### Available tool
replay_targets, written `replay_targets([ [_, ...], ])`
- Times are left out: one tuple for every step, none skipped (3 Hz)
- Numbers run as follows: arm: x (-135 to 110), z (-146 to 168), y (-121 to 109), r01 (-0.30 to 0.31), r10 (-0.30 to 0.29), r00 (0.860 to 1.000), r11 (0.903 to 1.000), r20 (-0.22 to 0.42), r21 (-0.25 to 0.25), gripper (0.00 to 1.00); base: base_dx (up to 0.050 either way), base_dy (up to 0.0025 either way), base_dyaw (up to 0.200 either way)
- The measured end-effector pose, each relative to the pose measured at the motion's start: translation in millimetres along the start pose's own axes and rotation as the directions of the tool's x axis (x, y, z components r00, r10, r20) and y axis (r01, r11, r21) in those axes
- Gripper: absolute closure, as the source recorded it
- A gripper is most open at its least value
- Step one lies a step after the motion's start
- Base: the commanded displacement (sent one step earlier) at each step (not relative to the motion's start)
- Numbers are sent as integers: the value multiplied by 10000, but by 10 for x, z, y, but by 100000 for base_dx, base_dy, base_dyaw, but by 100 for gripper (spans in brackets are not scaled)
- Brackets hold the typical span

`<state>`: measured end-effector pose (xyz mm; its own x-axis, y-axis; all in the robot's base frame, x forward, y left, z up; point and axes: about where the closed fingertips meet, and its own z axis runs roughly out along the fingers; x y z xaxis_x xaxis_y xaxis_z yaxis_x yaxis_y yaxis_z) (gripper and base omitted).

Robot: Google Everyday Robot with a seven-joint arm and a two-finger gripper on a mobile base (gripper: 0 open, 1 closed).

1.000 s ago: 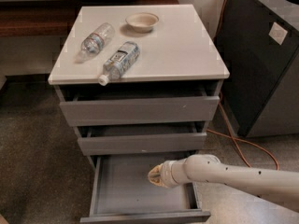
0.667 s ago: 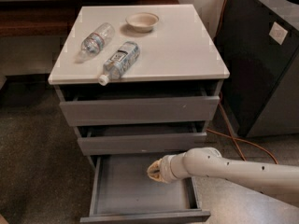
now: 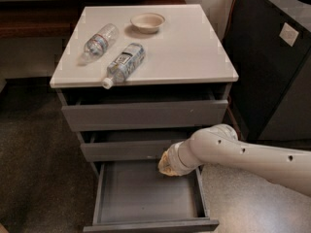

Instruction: Place water bottle into bottom drawer

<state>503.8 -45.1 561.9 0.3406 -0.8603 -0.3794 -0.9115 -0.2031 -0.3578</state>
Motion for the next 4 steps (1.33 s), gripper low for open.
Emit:
replay_targets([
  [-178, -543, -142, 674, -705, 9932, 9971, -925, -365, 10, 0, 0, 0],
  [-355, -998, -375, 1599, -1711, 9691, 9842, -1775, -757, 0, 0, 0, 0],
  [-454, -1291, -594, 2249, -2467, 9428, 9672, -2244, -1181, 0, 0, 0, 0],
  [-508, -1565, -854, 2839, -3118, 9240, 9472, -2213, -1493, 0, 0, 0, 0],
])
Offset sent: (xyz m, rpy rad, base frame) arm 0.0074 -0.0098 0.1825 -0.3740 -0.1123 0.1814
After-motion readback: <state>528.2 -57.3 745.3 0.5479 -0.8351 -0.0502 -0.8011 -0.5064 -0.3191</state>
